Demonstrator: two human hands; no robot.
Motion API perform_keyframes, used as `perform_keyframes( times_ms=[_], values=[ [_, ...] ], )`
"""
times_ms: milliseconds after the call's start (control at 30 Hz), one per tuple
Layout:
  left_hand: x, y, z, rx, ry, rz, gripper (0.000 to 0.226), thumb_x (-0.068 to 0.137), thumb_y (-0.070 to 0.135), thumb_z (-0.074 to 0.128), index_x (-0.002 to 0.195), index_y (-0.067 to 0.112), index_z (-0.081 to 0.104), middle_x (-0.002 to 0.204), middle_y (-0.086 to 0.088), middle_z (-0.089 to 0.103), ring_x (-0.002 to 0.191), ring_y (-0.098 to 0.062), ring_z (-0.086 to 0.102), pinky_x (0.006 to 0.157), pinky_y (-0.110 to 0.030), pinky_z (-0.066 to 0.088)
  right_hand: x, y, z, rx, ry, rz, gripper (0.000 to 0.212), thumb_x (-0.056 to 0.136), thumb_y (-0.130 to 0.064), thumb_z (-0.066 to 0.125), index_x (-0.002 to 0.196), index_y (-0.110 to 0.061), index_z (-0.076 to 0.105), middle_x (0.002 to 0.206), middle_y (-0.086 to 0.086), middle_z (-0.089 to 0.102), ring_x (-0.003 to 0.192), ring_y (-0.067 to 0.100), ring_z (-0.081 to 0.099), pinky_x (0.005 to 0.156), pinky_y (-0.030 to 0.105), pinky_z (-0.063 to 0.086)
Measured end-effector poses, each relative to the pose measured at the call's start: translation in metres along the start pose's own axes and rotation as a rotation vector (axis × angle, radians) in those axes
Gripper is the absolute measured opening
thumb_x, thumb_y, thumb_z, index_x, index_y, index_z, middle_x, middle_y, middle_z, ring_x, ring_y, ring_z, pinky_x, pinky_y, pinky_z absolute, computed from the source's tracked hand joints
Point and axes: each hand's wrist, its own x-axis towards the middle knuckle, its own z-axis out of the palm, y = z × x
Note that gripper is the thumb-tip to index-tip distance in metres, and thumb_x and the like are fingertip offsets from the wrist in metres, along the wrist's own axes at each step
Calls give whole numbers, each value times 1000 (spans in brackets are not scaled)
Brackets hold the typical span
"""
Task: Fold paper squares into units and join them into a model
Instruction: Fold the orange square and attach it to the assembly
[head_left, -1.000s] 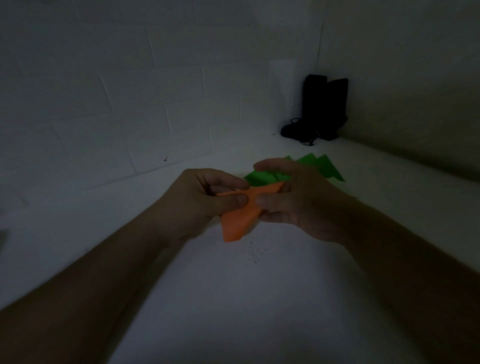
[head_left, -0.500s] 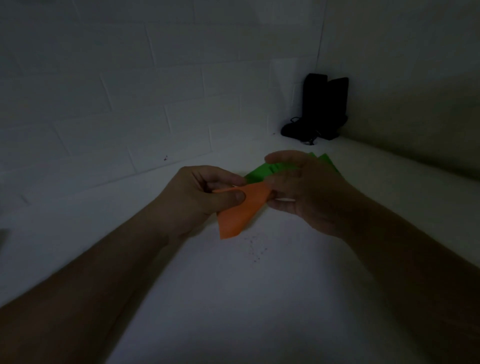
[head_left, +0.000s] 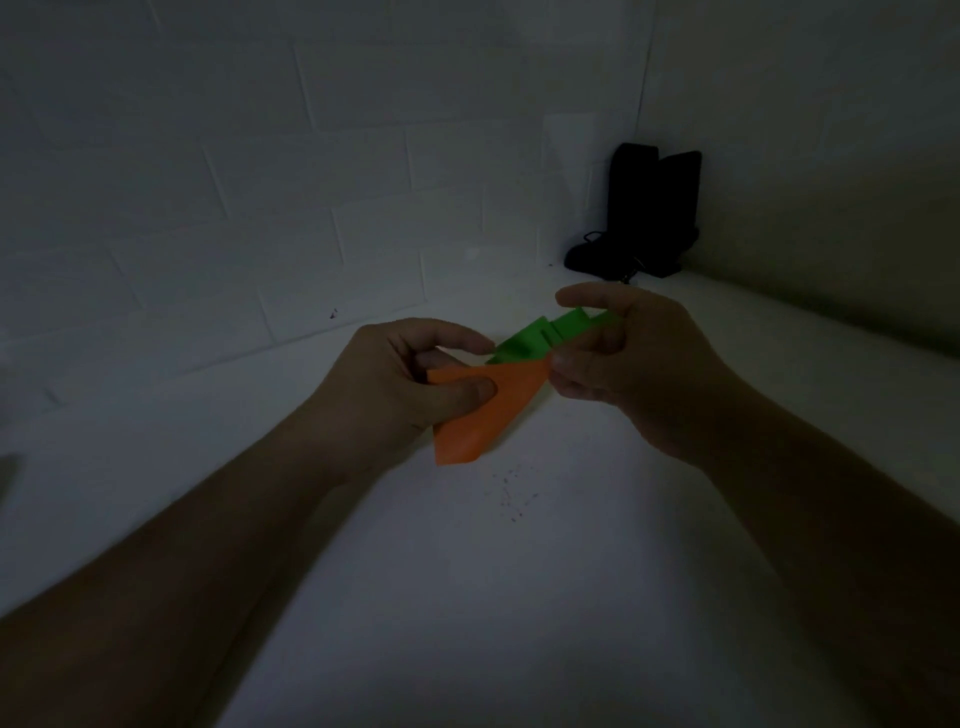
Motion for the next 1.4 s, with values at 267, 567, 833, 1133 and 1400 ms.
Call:
perform_keyframes(
  times_ms=[267, 567, 833, 1133, 1400],
  values=[
    [1, 0, -1, -59, -14, 3, 31, 75, 10, 84, 104, 20, 77, 80, -24, 73, 68, -23, 68, 65, -29, 57, -4, 4, 16, 100, -101, 131, 74, 84, 1, 75, 146, -24, 44, 113, 20, 70, 97, 24, 75, 78, 36, 62],
    [1, -2, 5, -167, -15, 14, 19, 66, 14, 84, 84, 22, 81, 88, -6, 78, 80, -17, 73, 70, -27, 58, -3, 5, 16, 158, -110, 180, 71, 86, 3, 72, 144, -25, 43, 118, 17, 68, 98, 26, 74, 77, 37, 62],
    [2, -1, 5, -153, 52, 3, 18, 74, 4, 82, 89, 13, 76, 77, -5, 75, 70, -15, 71, 63, -24, 56, -4, 6, 21, 137, -109, 134, 72, 83, 10, 72, 142, -22, 46, 99, 16, 74, 87, 21, 76, 69, 32, 62],
    [2, 1, 8, -220, 53, -7, 34, 69, 15, 83, 102, 23, 78, 78, -36, 62, 75, -31, 64, 72, -33, 58, -6, 7, 24, 108, -173, 157, 73, 85, 4, 73, 145, -22, 41, 119, 12, 67, 97, 22, 74, 72, 33, 62],
    [5, -3, 10, -262, 76, -8, 40, 78, 6, 80, 115, 22, 75, 77, -26, 68, 77, -30, 70, 85, -46, 61, -7, 9, 24, 76, -228, 138, 80, 86, 3, 73, 149, -26, 35, 115, 7, 70, 98, 19, 75, 73, 33, 62]
  ],
)
